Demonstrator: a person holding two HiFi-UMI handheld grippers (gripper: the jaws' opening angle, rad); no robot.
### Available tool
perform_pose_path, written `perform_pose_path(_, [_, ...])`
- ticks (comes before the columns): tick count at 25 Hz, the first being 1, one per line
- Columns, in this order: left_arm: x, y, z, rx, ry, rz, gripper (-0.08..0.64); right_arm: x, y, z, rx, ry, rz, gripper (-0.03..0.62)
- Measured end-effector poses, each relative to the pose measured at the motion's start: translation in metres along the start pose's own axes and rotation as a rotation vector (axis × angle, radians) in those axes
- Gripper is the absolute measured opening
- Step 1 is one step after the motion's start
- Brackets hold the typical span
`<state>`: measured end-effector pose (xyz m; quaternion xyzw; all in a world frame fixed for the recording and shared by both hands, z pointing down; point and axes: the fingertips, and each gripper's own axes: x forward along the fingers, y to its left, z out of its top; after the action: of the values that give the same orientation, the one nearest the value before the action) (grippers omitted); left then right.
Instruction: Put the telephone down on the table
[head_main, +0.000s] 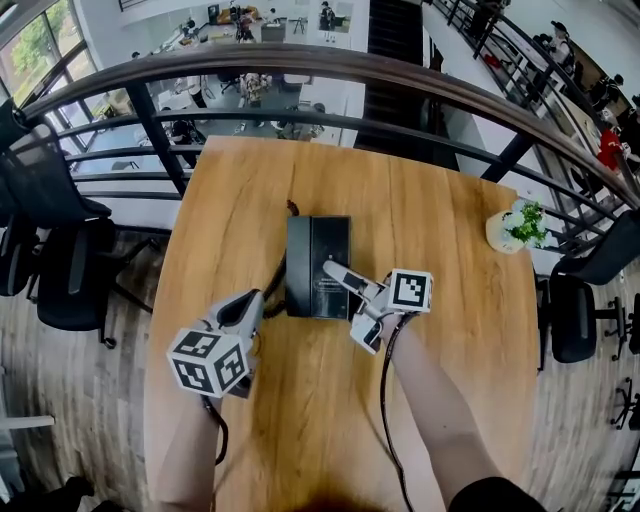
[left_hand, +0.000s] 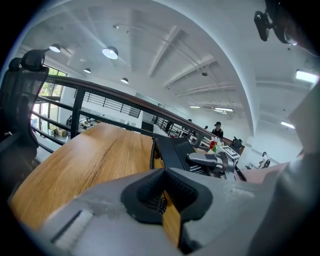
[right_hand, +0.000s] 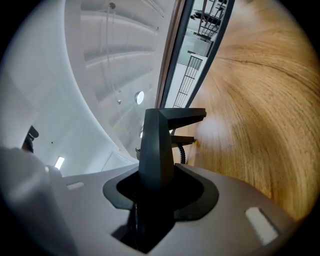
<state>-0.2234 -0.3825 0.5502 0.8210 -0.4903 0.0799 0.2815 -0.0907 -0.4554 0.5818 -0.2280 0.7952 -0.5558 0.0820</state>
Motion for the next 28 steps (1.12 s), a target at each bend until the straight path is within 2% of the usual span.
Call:
perform_pose_path(4, [0.001, -0.001, -0.002, 0.001, 0.002, -0.001, 0.002, -0.001, -0.004, -0.002, -0.014, 0.003, -0.015, 0.169])
perform_pose_path(9, [0.001, -0.004, -0.002, 0.004, 0.007, -0.004, 0.002, -0.004, -0.008, -0.005, -0.008, -0.012, -0.071, 0.17])
perform_pose_path(11, [0.0, -0.006, -0.002, 0.007, 0.006, -0.006, 0.002, -0.003, -0.004, -0.004, -0.029, -0.018, -0.058, 0.17])
perform_pose_path(13, [-0.001, -0.008, -0.002, 0.006, 0.005, -0.006, 0.002, 0.001, 0.007, -0.001, -0.083, -0.025, -0.005, 0.17])
perform_pose_path(15, [-0.002, -0.008, -0.001, 0.006, 0.003, -0.006, 0.002, 0.002, 0.011, -0.001, -0.076, -0.036, 0.002, 0.17])
perform_pose_path(25, [-0.009, -0.011, -0.001, 0.004, 0.008, 0.003, 0.002, -0.004, 0.007, 0.003, -0.156, -0.05, -0.126, 0.173])
perform_pose_path(27, [-0.009, -0.012, -0.002, 0.007, 0.011, 0.006, 0.002, -0.003, 0.006, 0.001, -0.188, -0.036, -0.158, 0.194])
perform_pose_path(28, [-0.01, -0.013, -0.002, 0.008, 0.012, 0.007, 0.002, -0.002, 0.005, -0.001, -0.207, -0.025, -0.176, 0.227])
